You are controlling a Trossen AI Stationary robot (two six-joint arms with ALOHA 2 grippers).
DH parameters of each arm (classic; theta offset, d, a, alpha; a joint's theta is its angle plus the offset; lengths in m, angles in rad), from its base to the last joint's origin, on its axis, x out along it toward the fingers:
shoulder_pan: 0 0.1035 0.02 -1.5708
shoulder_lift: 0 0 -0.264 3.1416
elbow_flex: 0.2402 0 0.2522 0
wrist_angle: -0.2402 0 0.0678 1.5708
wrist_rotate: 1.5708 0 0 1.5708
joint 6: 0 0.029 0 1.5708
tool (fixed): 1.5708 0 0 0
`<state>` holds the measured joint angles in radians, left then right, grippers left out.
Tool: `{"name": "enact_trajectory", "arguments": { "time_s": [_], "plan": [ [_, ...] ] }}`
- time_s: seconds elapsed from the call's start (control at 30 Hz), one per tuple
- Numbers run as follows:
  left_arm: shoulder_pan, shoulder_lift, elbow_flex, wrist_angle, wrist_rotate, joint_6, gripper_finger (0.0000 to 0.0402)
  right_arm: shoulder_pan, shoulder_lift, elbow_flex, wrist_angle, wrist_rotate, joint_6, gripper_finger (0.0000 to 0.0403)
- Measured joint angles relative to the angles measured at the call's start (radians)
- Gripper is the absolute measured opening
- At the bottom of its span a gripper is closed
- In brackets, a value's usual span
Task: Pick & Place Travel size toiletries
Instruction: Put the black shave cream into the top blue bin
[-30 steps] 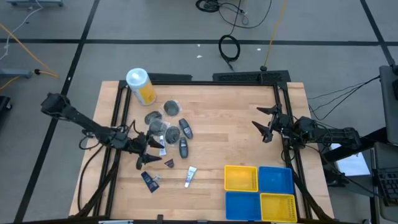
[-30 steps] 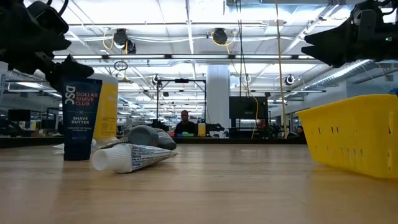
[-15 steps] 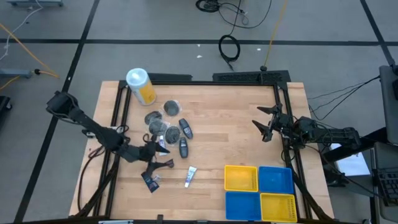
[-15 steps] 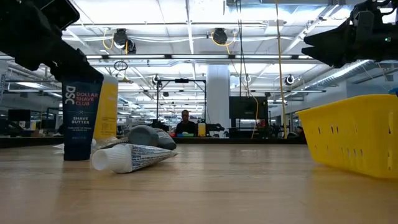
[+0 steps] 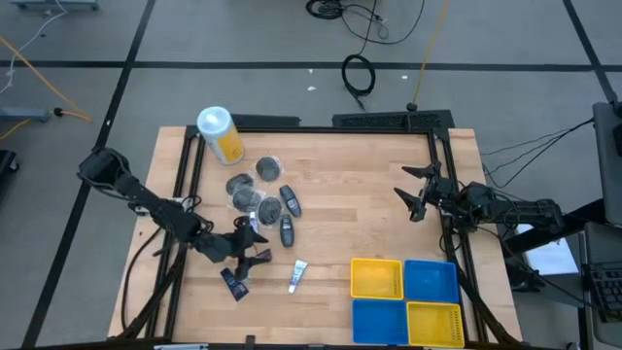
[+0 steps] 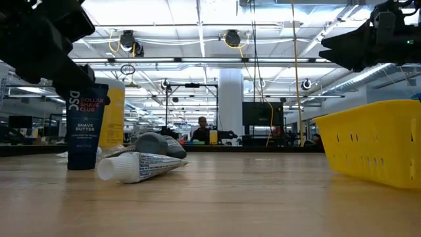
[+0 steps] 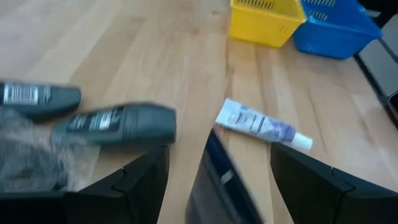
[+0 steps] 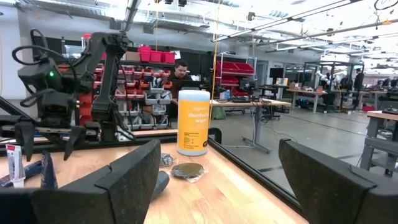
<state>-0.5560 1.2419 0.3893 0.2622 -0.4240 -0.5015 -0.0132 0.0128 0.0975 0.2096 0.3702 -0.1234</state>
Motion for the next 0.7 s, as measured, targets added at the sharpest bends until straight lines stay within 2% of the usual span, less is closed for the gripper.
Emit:
{"name": "enact_trajectory", "arguments": {
  "time_s": [0.17, 0.27, 0.4, 0.7],
  "plan": [
    [0.000, 0.000, 0.000, -0.033, 0.000, -0.067, 0.0270, 0.000, 0.000, 0.000, -0.001, 0.000, 0.000, 0.0318],
    [0.000, 0.000, 0.000, -0.031, 0.002, -0.083, 0.0247, 0.000, 0.000, 0.000, -0.001, 0.000, 0.000, 0.0318],
    [0.000, 0.000, 0.000, -0.035, 0.005, -0.084, 0.0186, 0.000, 0.000, 0.000, -0.001, 0.000, 0.000, 0.0318],
    [0.000, 0.000, 0.000, -0.033, 0.006, -0.076, 0.0016, 0.000, 0.000, 0.000, -0.005, 0.000, 0.000, 0.0318]
  ]
}}
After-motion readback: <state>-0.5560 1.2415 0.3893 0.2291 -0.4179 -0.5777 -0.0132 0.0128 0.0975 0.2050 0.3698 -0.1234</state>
